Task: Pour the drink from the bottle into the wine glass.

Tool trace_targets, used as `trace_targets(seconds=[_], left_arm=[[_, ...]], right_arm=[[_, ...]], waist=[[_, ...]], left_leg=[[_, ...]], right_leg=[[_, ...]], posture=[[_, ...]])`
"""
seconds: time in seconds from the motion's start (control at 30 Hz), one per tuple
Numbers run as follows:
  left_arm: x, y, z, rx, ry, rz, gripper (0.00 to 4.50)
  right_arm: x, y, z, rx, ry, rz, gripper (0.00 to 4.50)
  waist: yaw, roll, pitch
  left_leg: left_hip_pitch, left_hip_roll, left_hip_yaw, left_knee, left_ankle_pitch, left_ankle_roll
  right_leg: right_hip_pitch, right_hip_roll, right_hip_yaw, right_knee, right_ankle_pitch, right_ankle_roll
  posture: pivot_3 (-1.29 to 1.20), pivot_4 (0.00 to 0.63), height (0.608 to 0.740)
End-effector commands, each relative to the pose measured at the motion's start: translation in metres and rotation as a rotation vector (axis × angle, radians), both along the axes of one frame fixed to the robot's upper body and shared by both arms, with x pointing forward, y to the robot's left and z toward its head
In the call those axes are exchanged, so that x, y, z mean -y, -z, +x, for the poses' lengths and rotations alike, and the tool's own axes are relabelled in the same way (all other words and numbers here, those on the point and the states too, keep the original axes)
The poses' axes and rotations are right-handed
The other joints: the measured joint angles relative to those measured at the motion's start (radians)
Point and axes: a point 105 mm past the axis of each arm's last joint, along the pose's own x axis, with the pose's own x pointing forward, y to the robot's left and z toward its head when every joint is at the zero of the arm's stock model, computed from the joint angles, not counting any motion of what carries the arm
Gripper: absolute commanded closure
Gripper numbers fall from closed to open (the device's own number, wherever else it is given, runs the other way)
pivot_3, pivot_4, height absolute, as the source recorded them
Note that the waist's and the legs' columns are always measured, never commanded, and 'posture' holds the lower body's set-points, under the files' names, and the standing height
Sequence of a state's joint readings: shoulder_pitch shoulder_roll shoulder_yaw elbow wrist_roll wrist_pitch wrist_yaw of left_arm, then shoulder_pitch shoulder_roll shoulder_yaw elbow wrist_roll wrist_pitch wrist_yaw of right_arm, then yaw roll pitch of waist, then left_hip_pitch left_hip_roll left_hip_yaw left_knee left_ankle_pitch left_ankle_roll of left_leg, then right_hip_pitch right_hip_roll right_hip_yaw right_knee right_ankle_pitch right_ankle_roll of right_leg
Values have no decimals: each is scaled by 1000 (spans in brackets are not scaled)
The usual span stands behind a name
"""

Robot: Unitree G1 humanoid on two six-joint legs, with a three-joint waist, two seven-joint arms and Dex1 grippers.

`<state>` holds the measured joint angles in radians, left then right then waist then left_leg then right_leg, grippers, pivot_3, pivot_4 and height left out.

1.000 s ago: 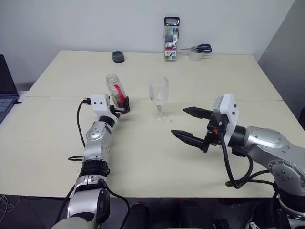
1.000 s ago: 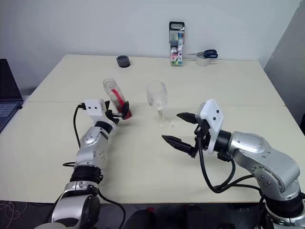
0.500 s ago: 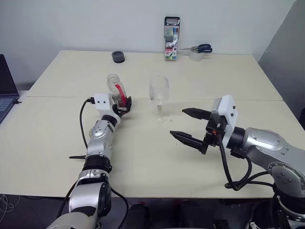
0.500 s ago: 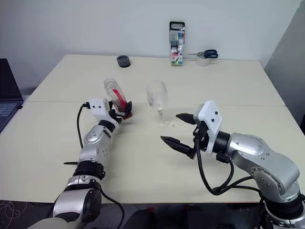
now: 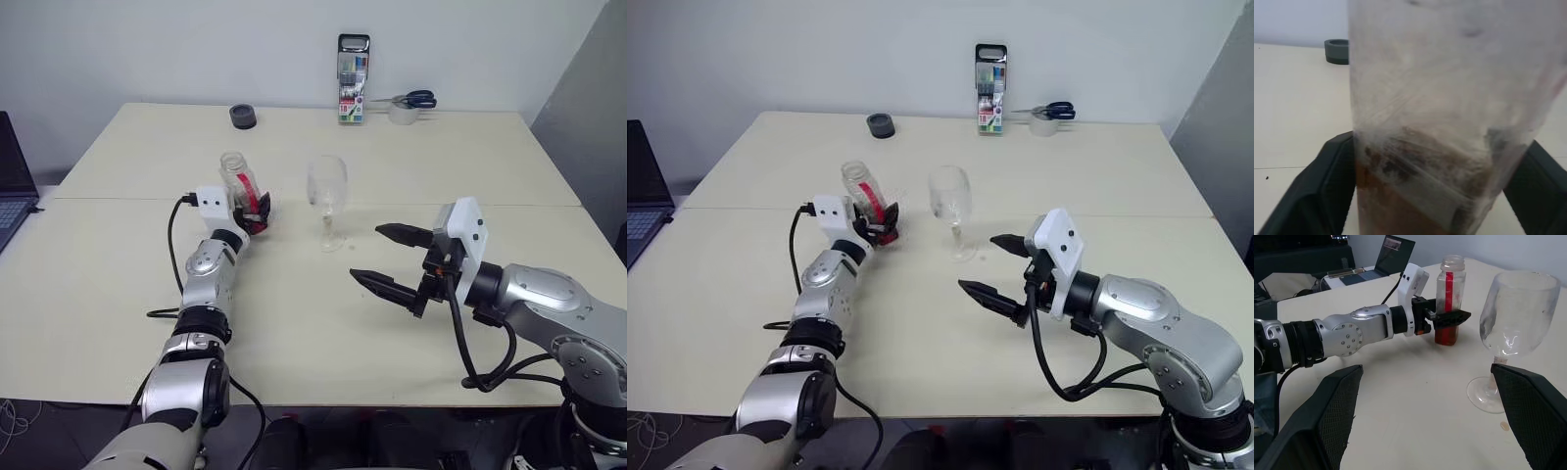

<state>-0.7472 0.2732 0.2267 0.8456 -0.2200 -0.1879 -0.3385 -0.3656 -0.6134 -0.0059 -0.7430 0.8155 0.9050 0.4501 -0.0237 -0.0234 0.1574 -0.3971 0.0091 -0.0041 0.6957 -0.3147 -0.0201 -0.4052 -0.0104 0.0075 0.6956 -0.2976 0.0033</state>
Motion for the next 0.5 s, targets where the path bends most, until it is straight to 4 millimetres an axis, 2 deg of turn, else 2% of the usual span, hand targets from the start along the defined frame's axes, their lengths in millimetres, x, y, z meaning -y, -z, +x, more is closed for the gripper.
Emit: trace_targets(seconds=[0.03,0.3,0.5], left_arm=[[-1,-15,2,53,1,9,1116],[2,-15,3,47,15,43,1117],[20,-23,-6,58,215,144,1117]], right_arm=[[-4,-10,-6,46,-24,11,0],[-6,-12,-6,48,-19,16,0],[-6,-14,-4,56,-8,18,0]], waist=[[0,0,0],[0,0,0],[0,0,0]], left_leg=[[0,0,0,0,0,0],[0,0,0,0,0,0],[-1,0,0,0,0,0]], right_leg=[[0,0,0,0,0,0],[0,0,0,0,0,0],[0,0,-1,0,0,0]], posture=[[0,150,740],[0,150,740],[0,150,740]])
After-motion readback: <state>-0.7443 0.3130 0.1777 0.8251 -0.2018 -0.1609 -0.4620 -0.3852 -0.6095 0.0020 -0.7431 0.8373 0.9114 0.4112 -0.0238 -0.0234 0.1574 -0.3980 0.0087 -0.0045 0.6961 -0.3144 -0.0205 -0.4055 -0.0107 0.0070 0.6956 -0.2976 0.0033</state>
